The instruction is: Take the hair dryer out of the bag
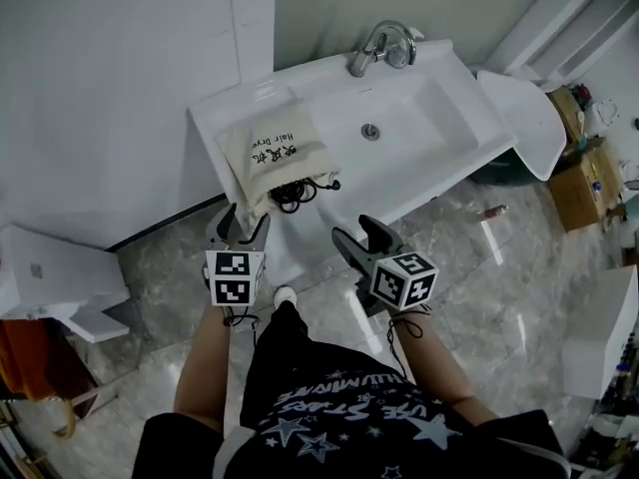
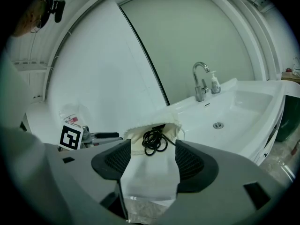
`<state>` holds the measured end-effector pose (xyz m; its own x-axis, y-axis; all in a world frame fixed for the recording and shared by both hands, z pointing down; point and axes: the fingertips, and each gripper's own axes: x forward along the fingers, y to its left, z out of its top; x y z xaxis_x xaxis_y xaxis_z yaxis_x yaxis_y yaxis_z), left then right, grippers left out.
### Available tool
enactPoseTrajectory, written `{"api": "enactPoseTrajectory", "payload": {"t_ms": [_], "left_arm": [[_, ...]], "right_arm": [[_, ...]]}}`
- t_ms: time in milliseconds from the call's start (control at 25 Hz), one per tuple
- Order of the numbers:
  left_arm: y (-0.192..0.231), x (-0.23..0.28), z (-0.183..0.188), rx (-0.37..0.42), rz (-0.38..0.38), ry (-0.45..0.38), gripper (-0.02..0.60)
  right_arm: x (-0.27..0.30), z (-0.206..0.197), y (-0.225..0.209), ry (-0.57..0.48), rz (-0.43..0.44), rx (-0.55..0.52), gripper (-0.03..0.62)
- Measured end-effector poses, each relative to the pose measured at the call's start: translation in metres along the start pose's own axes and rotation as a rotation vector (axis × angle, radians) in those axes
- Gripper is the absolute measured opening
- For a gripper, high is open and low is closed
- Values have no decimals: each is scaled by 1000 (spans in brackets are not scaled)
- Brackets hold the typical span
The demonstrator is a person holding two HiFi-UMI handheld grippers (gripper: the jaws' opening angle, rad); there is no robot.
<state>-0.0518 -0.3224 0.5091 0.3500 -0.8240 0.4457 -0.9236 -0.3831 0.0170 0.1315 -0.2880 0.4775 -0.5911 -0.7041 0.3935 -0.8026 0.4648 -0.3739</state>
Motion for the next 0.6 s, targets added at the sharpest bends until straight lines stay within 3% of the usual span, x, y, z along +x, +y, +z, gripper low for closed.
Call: {"api": "enactPoseTrajectory", "payload": {"t_ms": [200,280,360,600], "left_arm": [[11,27,-3,48,-30,49,241],[14,32,-1,69,-28,50,107],[14,34,7,81,-50,50,71],[12,34,31,-46,-177,41,51]], "right_arm": [[39,5,5,60,23,-8,281],[55,2,9,107,34,4,281],[71,0,14,150,38,30,285],[126,8,15,236,-26,-40,205]]}}
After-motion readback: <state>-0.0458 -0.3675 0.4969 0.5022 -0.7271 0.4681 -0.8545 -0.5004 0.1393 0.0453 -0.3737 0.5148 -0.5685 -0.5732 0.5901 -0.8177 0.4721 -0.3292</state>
